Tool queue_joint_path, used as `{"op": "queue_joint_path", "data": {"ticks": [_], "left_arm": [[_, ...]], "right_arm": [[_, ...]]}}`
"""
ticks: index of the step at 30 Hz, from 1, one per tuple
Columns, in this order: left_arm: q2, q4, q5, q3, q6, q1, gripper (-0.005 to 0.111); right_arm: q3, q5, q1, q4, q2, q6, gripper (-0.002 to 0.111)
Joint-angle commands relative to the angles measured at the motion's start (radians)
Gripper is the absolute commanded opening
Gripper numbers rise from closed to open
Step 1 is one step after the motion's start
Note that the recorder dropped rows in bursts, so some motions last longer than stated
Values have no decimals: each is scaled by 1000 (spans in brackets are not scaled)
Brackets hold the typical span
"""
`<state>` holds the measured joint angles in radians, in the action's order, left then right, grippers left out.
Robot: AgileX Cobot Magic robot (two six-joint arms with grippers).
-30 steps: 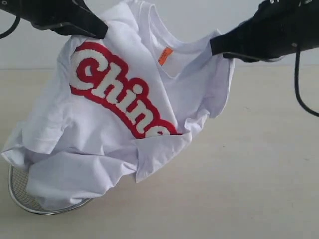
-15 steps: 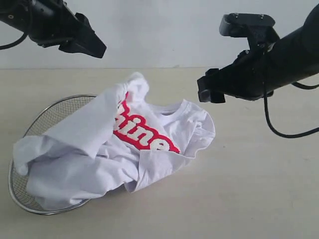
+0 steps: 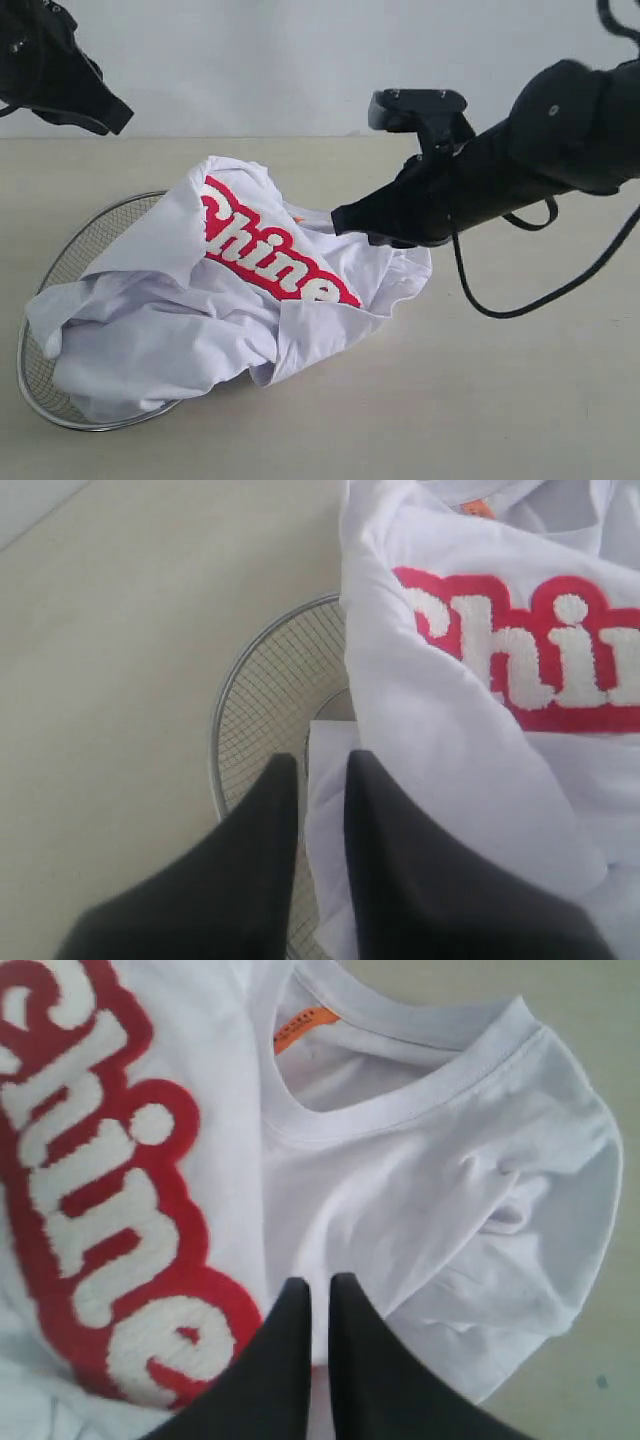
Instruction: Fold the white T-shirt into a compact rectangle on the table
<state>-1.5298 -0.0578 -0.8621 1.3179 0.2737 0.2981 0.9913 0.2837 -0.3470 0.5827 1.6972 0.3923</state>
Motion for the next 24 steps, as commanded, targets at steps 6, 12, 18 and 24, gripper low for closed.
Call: {"op": "queue_joint_path", "data": {"ticks": [6,12,18,24], "left_arm": [[-114,-10,74,-125,-21,-41,14],[-190,-10,76,-125,-21,-43,14],[-247,-10,81,-125,-21,-43,14],[-257,-22,84,-125,-21,-43,14]], "right_arm": [[162,44,0,-4,156,11,0],[169,40,33,-9,227,7,0],[189,37,78,-10,294,7,0],[254,59,87,-16,354,14,0]]}}
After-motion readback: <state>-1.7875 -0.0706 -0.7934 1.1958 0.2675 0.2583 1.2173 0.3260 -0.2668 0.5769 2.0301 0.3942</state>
